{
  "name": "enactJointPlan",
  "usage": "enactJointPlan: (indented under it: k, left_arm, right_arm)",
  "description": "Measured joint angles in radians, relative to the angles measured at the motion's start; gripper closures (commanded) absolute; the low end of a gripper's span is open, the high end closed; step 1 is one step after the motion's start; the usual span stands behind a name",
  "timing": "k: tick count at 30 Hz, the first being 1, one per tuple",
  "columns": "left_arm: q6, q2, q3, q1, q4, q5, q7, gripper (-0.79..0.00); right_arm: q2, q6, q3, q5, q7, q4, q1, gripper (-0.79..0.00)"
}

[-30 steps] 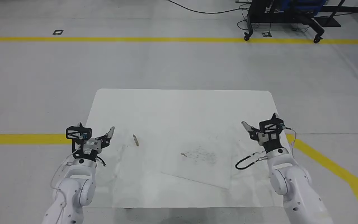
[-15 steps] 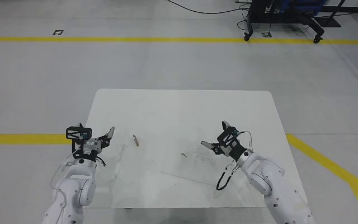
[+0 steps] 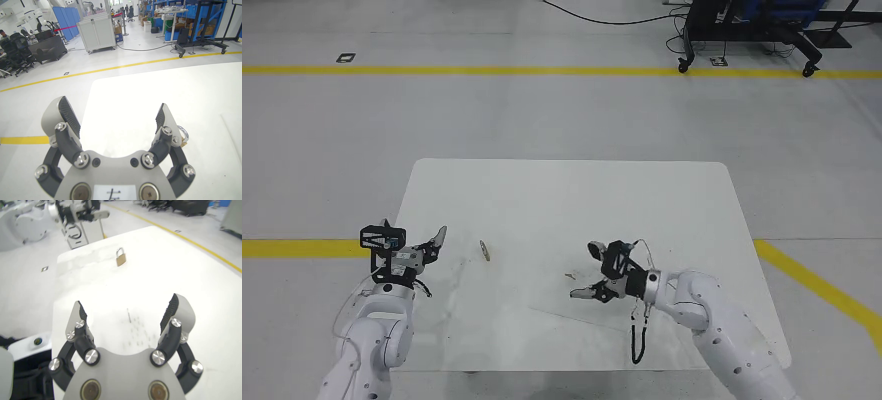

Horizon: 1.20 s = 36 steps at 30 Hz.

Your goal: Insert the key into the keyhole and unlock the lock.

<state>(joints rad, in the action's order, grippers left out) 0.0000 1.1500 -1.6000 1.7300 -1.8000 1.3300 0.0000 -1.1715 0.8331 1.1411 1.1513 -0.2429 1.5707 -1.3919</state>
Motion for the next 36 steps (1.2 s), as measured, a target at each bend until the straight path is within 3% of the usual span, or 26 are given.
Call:
enactJointPlan:
  k: [3, 5, 7, 10, 14, 18, 22, 29, 36]
  left_arm:
    - [0.000, 0.000, 0.000, 0.000, 0.000, 0.000, 0.000, -0.785]
    - [0.000, 0.000, 0.000, 0.000, 0.000, 0.000, 0.000, -0.785]
    - [0.000, 0.000, 0.000, 0.000, 0.000, 0.000, 0.000, -0.785]
    - [0.000, 0.000, 0.000, 0.000, 0.000, 0.000, 0.000, -0.785]
    - [0.000, 0.000, 0.000, 0.000, 0.000, 0.000, 0.000, -0.785]
    - [0.000, 0.000, 0.000, 0.000, 0.000, 0.000, 0.000, -0.785]
    - [0.000, 0.000, 0.000, 0.000, 0.000, 0.000, 0.000, -0.785]
    - [0.000, 0.000, 0.000, 0.000, 0.000, 0.000, 0.000, -0.785]
    - [0.000, 0.000, 0.000, 0.000, 0.000, 0.000, 0.000, -0.785]
  right_arm:
    - [-0.006, 0.028, -0.059, 0.015, -0.088, -0.029, 0.060, -0.767]
    - [-0.010, 0.042, -0.084, 0.006, -0.117, -0.051, 0.086, -0.579]
    - [-0.014, 0.024, -0.106, -0.001, -0.159, -0.079, 0.115, -0.576]
    - [-0.021, -0.032, -0.133, 0.002, -0.211, -0.088, 0.146, -0.406]
    - [-0.024, -0.062, -0.157, 0.017, -0.235, -0.089, 0.166, -0.360]
    - [-0.028, -0.089, -0.181, 0.036, -0.250, -0.096, 0.185, -0.132]
    - [-0.031, -0.137, -0.197, 0.078, -0.257, -0.094, 0.193, 0.000]
    - [-0.027, -0.165, -0.200, 0.116, -0.253, -0.073, 0.186, 0.000]
    - [-0.008, -0.174, -0.159, 0.190, -0.137, 0.001, 0.128, 0.000]
